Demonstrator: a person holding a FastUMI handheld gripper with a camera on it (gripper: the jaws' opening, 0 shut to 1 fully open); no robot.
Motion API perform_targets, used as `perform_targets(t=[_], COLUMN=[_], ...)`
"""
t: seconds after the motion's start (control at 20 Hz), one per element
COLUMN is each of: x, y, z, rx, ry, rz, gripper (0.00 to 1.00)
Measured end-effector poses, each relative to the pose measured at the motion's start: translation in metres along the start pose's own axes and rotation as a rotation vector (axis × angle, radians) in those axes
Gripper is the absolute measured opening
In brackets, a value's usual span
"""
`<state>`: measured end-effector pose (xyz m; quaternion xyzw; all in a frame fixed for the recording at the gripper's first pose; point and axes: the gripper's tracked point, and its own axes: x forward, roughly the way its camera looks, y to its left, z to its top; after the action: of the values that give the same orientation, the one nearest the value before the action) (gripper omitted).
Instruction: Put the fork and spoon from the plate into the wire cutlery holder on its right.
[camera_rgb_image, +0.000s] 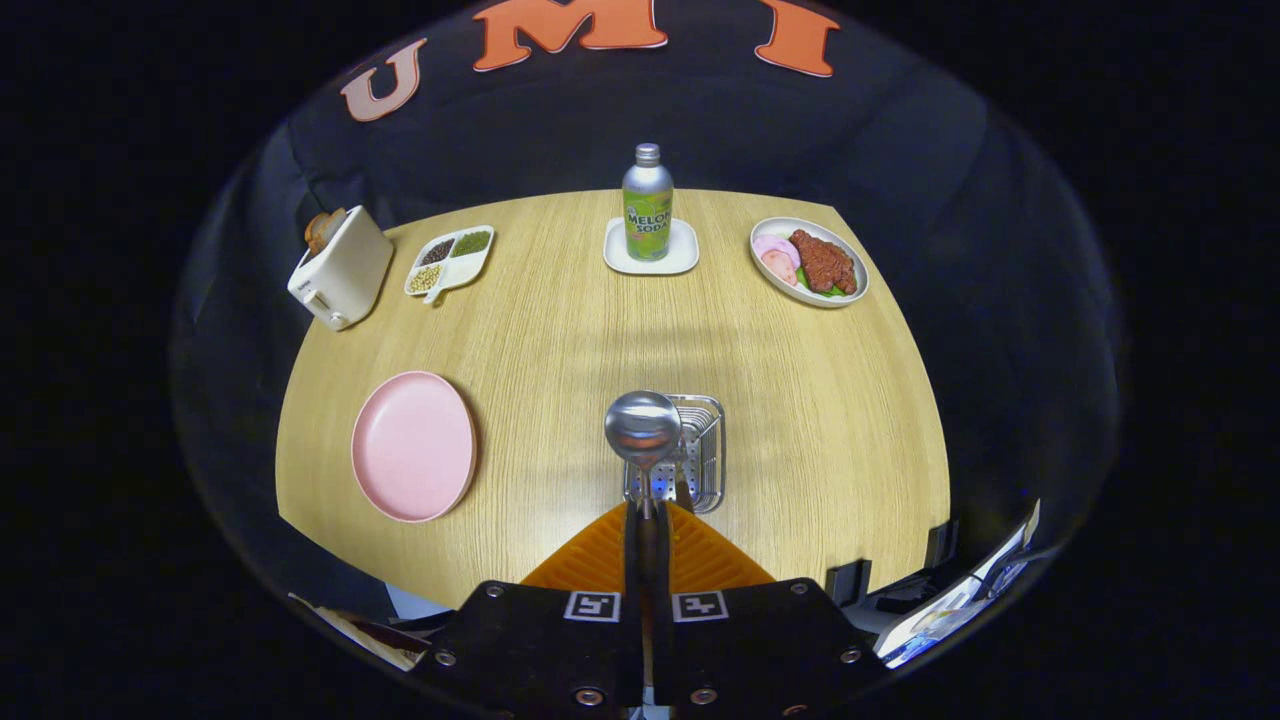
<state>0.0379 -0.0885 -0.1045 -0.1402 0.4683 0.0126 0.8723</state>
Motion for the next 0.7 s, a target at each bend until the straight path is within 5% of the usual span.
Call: perform_targets(t=[0.7], x=[0.043], y=[-0.018], z=[-0.003], rx=[-0.152], ry=[0.264], rz=[-0.039], gripper=[0.05])
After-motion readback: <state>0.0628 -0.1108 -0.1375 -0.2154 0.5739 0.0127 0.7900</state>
